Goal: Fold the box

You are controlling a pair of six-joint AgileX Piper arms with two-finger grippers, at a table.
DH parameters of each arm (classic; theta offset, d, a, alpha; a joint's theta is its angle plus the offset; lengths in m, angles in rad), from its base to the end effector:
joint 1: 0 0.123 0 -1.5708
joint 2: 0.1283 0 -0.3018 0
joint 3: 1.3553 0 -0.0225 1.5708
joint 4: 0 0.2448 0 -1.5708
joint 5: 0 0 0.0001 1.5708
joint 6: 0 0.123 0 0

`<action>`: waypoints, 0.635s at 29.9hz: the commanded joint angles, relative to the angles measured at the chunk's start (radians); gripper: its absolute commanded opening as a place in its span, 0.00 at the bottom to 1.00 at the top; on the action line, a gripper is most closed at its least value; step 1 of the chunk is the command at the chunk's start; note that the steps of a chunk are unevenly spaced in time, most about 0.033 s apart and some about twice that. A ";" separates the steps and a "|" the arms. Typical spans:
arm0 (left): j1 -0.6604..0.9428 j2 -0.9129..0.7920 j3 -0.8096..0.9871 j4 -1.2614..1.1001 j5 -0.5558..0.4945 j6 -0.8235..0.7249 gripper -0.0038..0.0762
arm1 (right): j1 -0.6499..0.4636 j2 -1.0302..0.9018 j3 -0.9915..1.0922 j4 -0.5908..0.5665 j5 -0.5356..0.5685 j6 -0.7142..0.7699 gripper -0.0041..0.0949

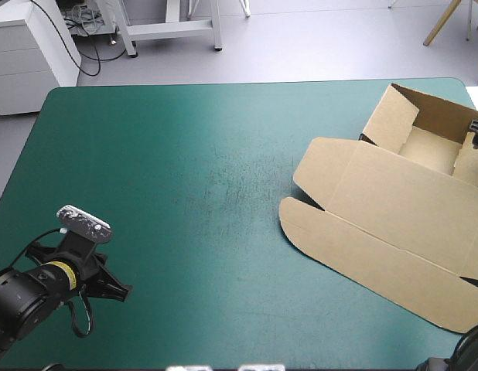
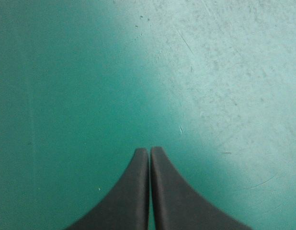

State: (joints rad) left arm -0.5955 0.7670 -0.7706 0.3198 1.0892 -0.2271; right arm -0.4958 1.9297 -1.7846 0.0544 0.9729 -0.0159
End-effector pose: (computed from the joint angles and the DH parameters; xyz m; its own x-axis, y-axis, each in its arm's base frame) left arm 0.1178 -0.0384 0.3052 -0.7148 0.3975 -0.5754 0.3571 0.9149 0.1883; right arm 0.3986 -0.2093 0.2926 -0.7473 0.4209 -0.5141 0.4660 0.8836 0.0461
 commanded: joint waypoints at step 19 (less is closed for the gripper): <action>-0.007 -0.004 -0.025 0.004 -0.066 -0.012 0.04 | -0.004 -0.290 -0.032 0.173 0.129 -0.115 0.20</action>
State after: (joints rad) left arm -0.5955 0.7670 -0.7706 0.3084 1.0842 -0.2271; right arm -0.4958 1.7367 -1.7846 0.1677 1.1021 -0.1081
